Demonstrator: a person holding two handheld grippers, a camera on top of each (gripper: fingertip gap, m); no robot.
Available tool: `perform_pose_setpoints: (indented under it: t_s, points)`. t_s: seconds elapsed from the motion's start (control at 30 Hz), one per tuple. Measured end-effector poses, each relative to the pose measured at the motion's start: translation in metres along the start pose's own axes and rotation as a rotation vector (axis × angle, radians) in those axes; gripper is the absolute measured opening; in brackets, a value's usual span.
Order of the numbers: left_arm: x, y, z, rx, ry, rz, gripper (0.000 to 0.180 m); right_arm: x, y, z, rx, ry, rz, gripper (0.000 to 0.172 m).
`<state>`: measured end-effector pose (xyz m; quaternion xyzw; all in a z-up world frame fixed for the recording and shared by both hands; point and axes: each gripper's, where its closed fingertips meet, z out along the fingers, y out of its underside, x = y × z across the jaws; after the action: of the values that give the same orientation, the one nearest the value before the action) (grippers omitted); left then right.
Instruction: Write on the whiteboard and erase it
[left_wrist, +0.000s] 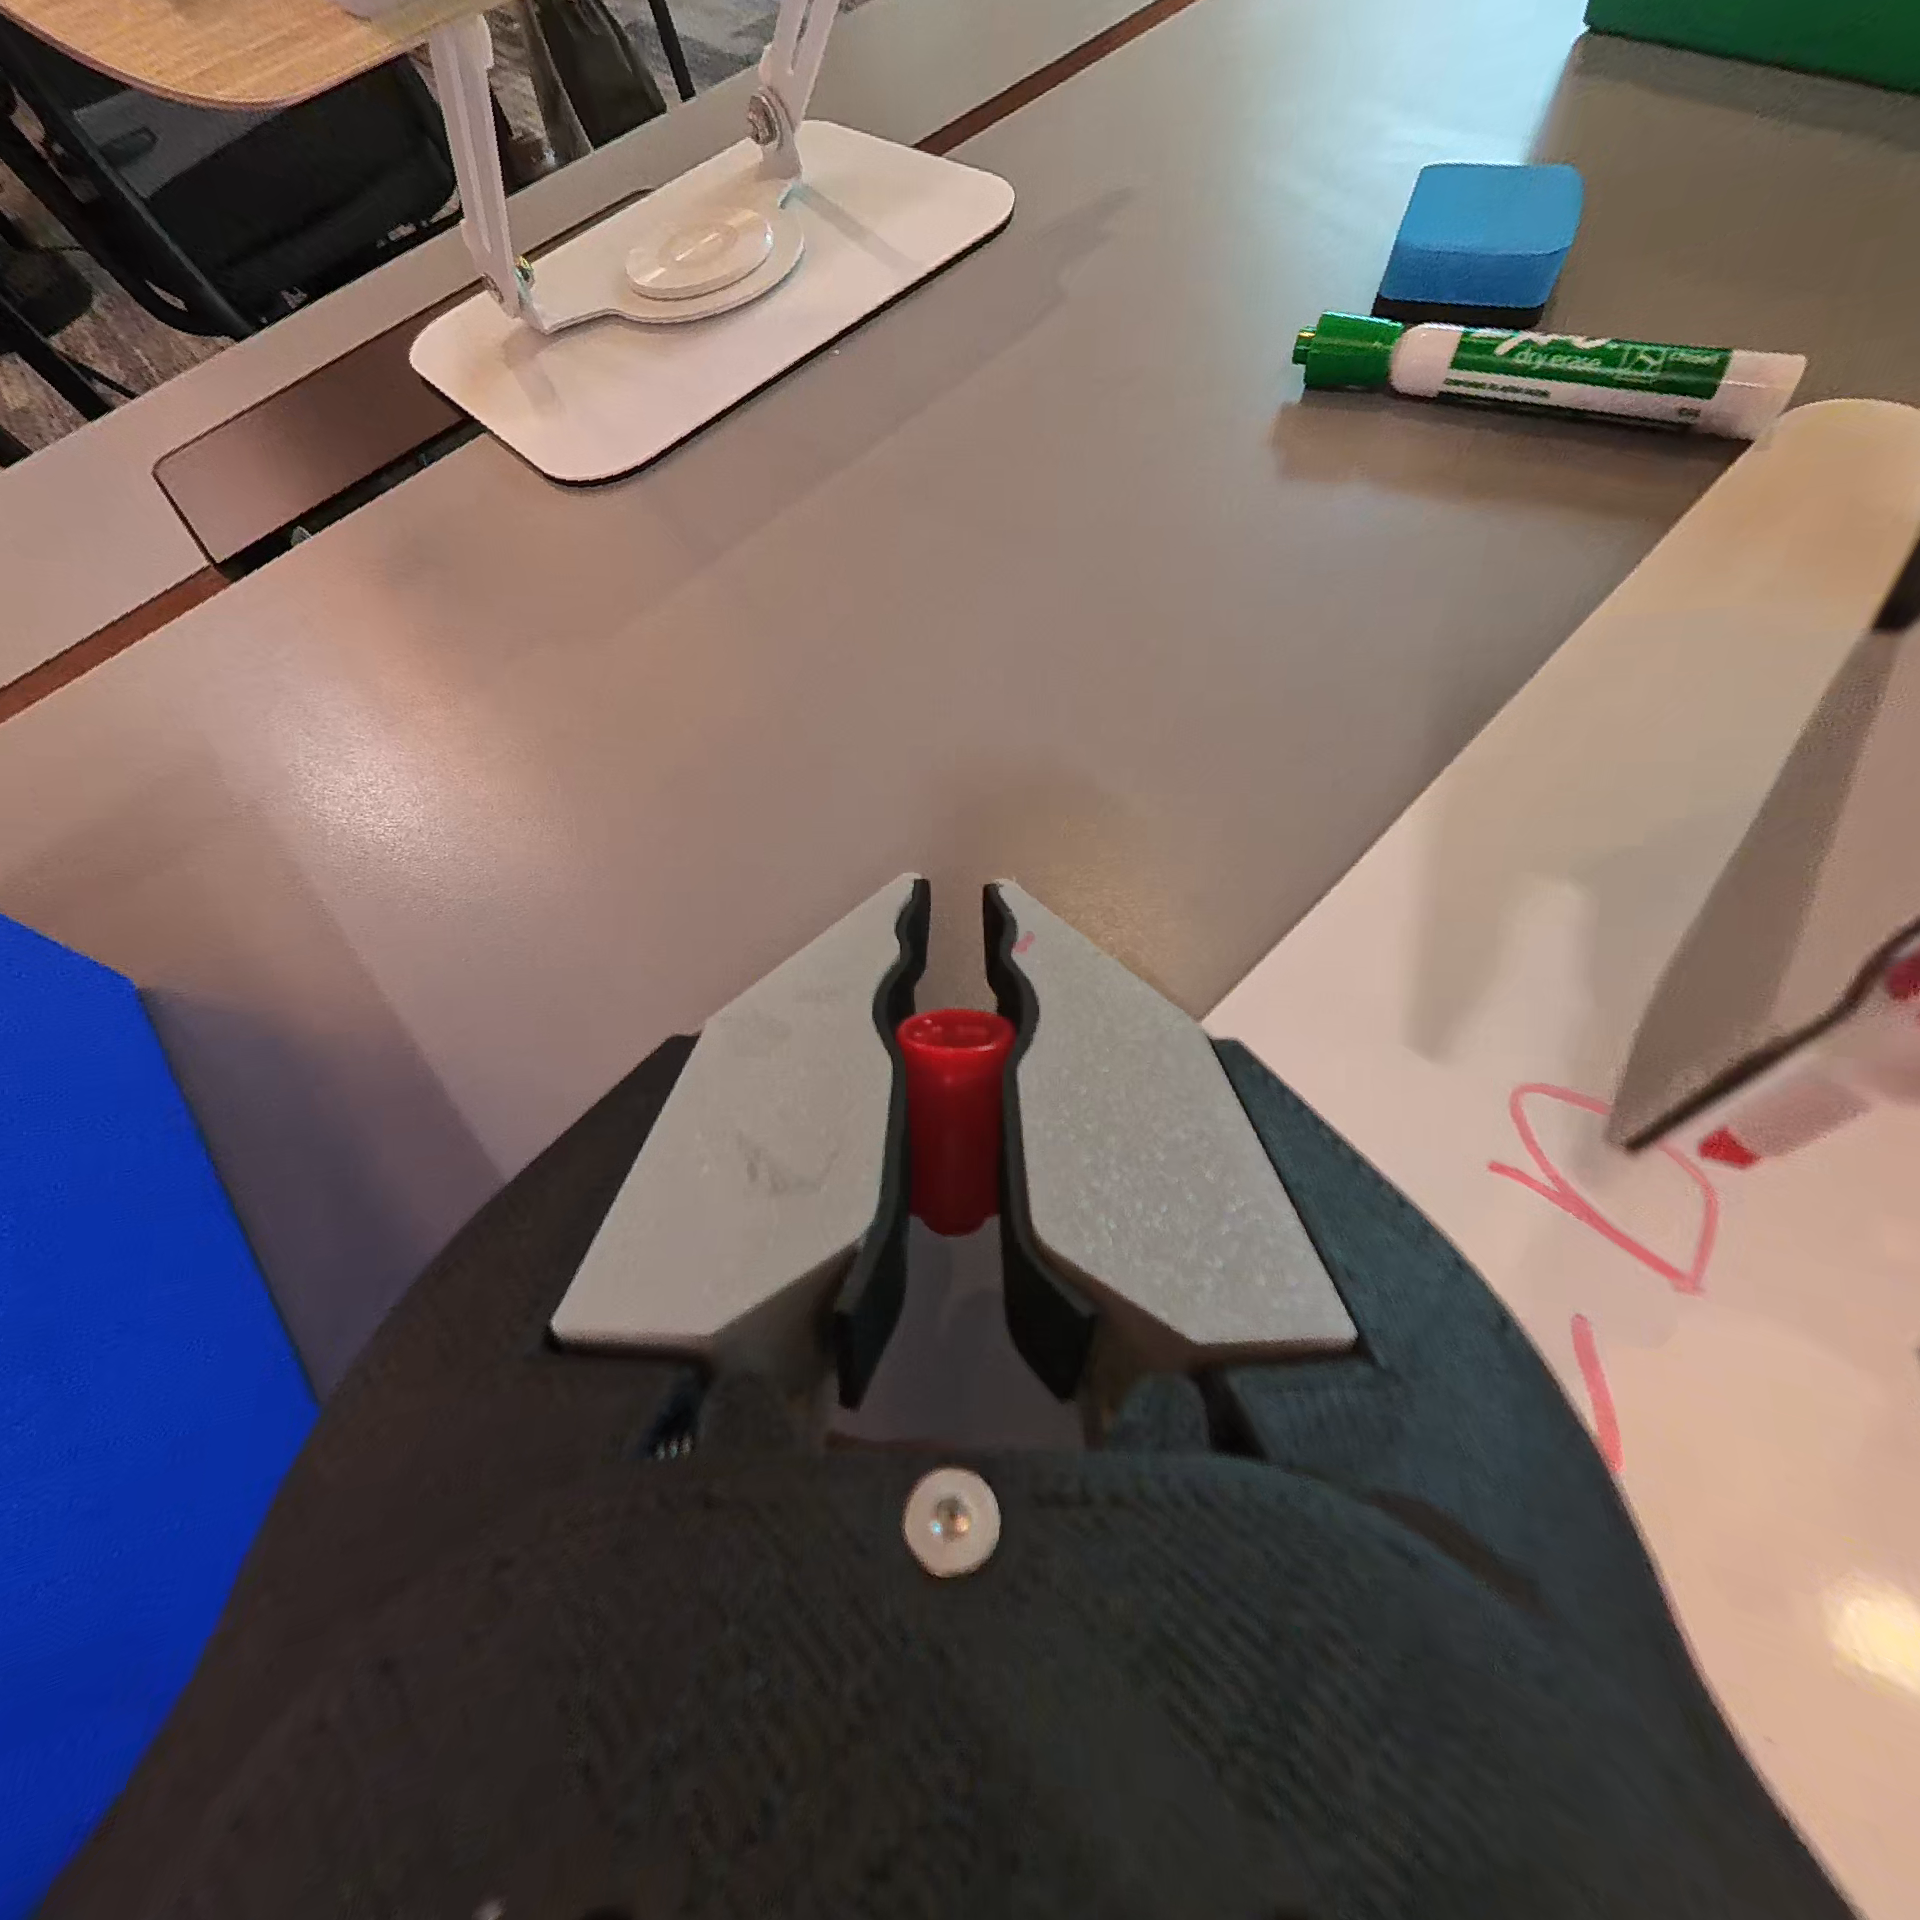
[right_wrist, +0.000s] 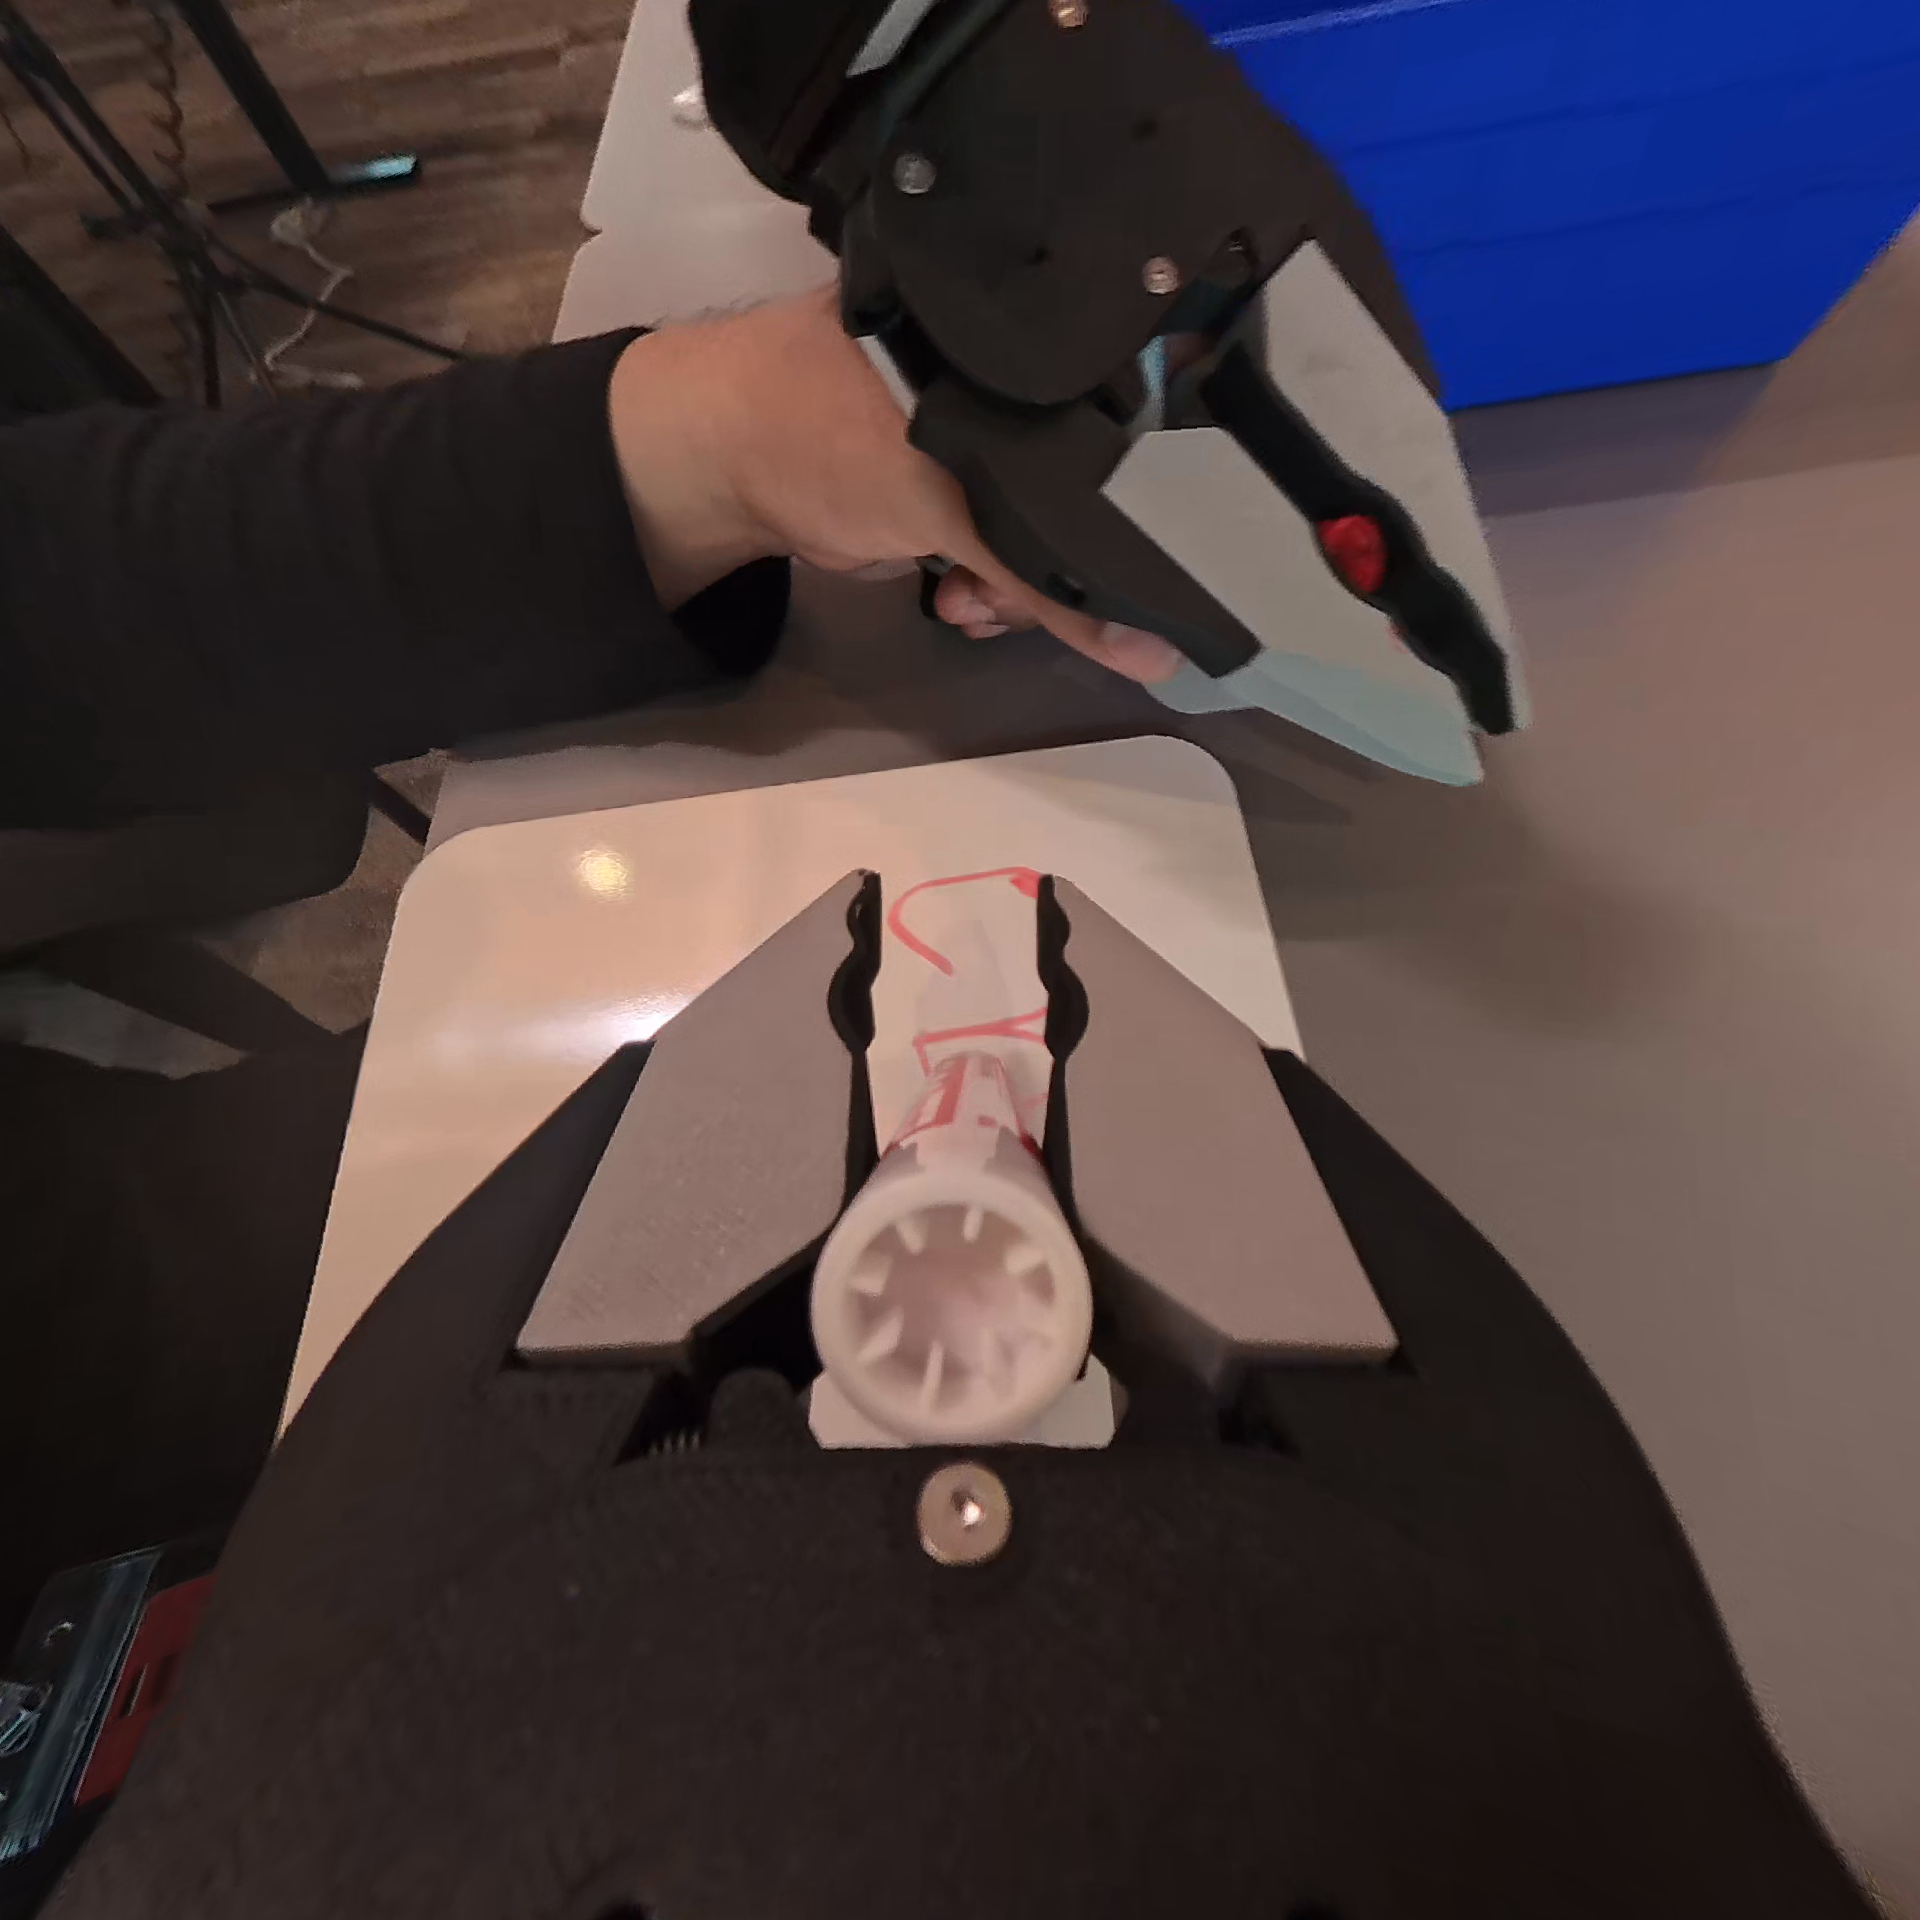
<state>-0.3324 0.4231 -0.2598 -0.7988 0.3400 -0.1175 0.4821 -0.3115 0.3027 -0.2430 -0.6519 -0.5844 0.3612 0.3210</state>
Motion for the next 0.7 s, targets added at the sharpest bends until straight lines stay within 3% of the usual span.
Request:
perform_pose_setpoints:
  t_s: [0.7]
  points:
    - [0.000,0.000,0.000,-0.003,-0.003,0.005,0.008,0.024,0.024,-0.011,-0.046,0.087,0.048,0.028]
